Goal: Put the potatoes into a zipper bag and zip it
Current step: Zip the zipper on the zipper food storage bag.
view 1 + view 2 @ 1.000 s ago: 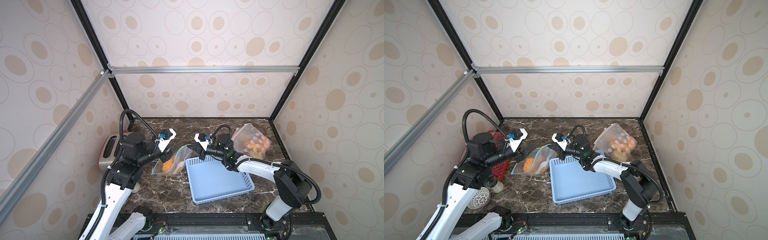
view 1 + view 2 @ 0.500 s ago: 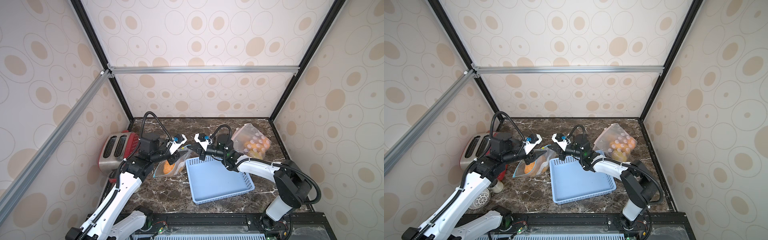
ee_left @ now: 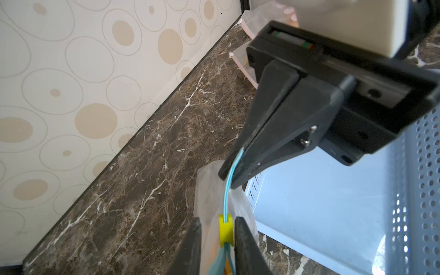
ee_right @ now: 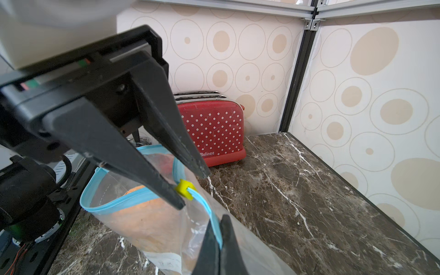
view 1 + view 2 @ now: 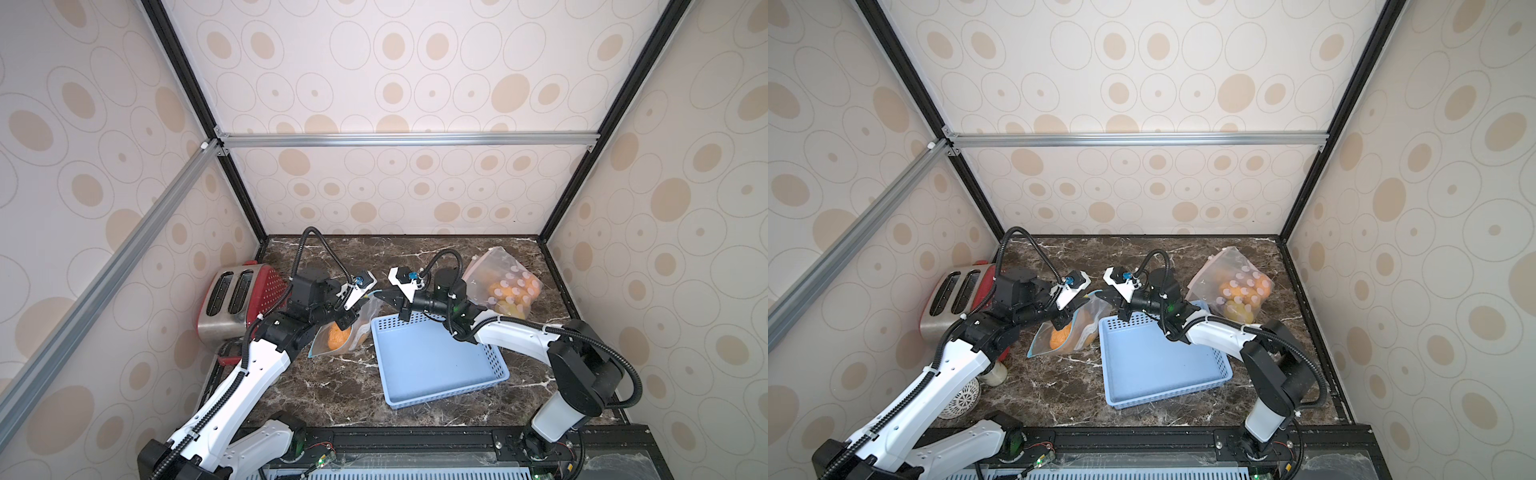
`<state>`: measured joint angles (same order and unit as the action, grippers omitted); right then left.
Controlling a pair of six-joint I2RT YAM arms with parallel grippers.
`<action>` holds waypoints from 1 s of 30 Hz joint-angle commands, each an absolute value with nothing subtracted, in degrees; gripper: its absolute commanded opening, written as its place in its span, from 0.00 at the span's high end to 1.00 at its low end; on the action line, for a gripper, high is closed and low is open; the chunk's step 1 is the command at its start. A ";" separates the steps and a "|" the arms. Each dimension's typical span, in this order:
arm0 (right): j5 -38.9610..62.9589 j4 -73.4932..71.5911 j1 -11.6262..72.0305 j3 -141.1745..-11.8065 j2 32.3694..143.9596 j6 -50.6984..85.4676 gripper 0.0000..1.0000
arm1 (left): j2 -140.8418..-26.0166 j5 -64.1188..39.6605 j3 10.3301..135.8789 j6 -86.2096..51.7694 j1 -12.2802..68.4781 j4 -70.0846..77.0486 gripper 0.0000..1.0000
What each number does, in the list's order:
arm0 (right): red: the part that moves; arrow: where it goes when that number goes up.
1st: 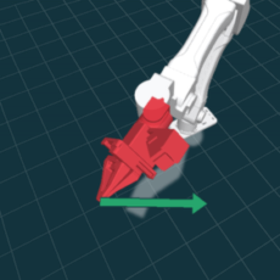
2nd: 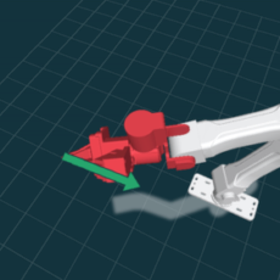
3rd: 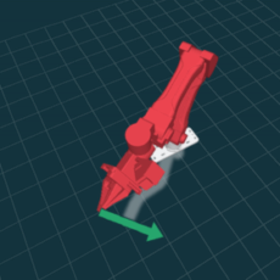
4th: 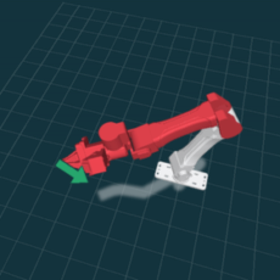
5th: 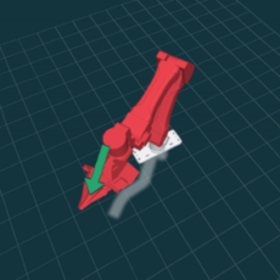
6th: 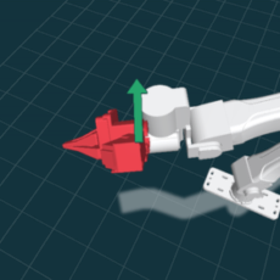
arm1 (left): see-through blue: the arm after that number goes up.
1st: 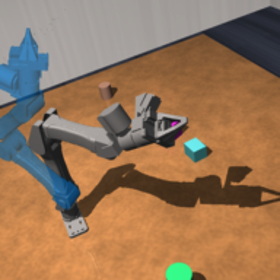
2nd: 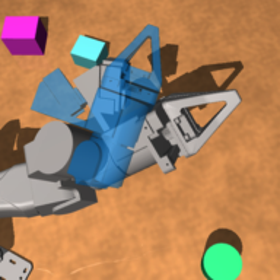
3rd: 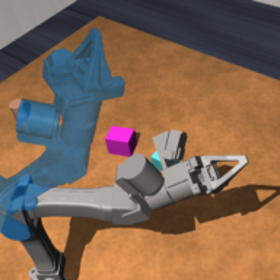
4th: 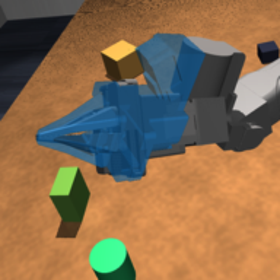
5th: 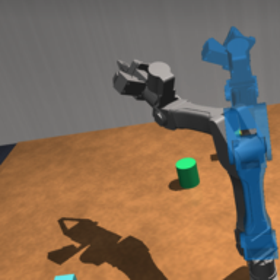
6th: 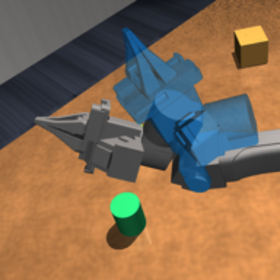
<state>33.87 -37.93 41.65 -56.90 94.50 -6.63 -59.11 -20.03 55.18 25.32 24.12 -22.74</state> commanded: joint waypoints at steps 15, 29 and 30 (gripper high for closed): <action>35.62 -36.86 41.31 -59.07 93.17 -6.94 1.00 | -59.82 -19.92 54.68 25.18 25.00 -19.78 0.81; 31.65 -37.33 41.32 -58.67 91.61 -5.24 1.00 | -58.56 -17.18 57.45 23.19 25.66 -23.72 1.00; 30.69 -37.72 41.31 -58.40 91.24 -5.04 1.00 | -58.46 -16.52 57.97 22.84 25.67 -24.37 1.00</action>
<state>33.56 -35.73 41.56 -57.87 94.17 -5.87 -59.70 -18.68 54.87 23.73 25.30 -21.76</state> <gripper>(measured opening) 0.042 0.081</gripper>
